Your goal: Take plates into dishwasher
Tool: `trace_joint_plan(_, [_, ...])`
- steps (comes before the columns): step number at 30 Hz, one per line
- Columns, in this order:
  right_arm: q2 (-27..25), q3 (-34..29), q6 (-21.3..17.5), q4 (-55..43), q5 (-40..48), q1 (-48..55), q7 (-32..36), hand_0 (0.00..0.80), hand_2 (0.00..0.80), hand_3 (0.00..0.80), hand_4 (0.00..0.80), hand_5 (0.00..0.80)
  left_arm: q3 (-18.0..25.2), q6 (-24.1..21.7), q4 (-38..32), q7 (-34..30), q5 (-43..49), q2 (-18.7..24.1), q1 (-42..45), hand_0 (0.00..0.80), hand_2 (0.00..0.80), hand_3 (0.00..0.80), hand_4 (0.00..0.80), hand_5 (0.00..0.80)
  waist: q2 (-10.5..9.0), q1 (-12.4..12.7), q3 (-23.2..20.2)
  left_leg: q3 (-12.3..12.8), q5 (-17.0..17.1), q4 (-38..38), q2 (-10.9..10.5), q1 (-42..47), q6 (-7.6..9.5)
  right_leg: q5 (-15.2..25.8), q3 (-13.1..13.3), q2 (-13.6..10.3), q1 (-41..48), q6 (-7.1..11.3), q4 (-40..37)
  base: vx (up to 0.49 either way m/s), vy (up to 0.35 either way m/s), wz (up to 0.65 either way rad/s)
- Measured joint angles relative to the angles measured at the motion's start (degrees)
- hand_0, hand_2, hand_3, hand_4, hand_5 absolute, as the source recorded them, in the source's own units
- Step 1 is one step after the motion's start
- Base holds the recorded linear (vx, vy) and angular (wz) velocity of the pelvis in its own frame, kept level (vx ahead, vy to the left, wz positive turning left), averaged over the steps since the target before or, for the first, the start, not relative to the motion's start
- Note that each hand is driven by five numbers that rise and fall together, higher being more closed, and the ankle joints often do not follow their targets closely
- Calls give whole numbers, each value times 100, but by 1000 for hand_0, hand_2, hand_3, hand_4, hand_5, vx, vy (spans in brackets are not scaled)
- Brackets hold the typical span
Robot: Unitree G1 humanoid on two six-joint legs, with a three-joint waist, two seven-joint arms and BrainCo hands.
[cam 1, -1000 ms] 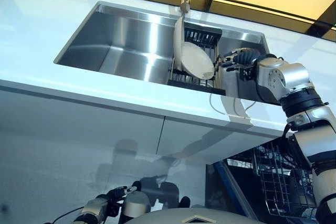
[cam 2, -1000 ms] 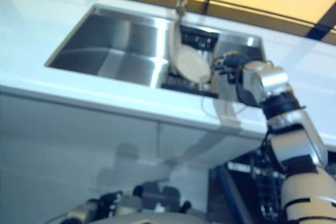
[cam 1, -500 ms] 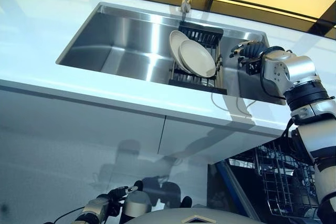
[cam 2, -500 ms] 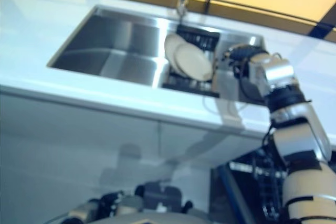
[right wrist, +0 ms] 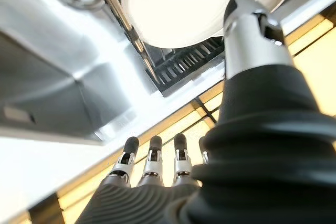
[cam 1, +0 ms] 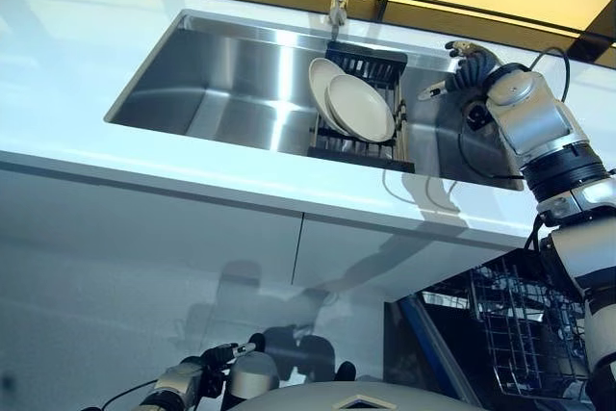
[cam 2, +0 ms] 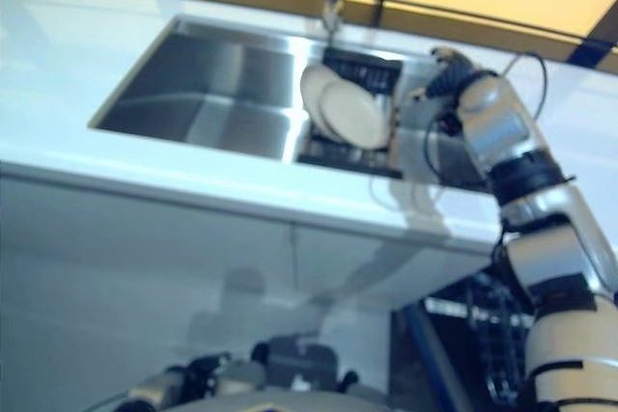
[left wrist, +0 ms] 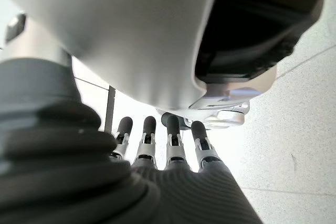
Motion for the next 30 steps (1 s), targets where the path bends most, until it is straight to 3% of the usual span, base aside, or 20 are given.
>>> trace_joint_plan(12, [669, 169, 18, -71, -93, 160, 87, 0, 0, 0, 0, 0, 0, -5, -14, -5, 4, -43, 15, 0, 0, 0, 0, 0, 39, 16, -9, -24, 1, 0, -3, -27, -1, -1, -36, -2, -9, 0, 0, 0, 0, 0])
trace_joint_plan(30, [1077, 305, 140, -71, -99, 350, 121, 0, 0, 0, 0, 0, 2, -44, -56, 7, 10, -79, 11, 0, 0, 0, 0, 0, 83, 131, 38, -88, 31, 0, -6, -217, -4, 0, -71, 1, -168, 1, 2, 0, -1, 1])
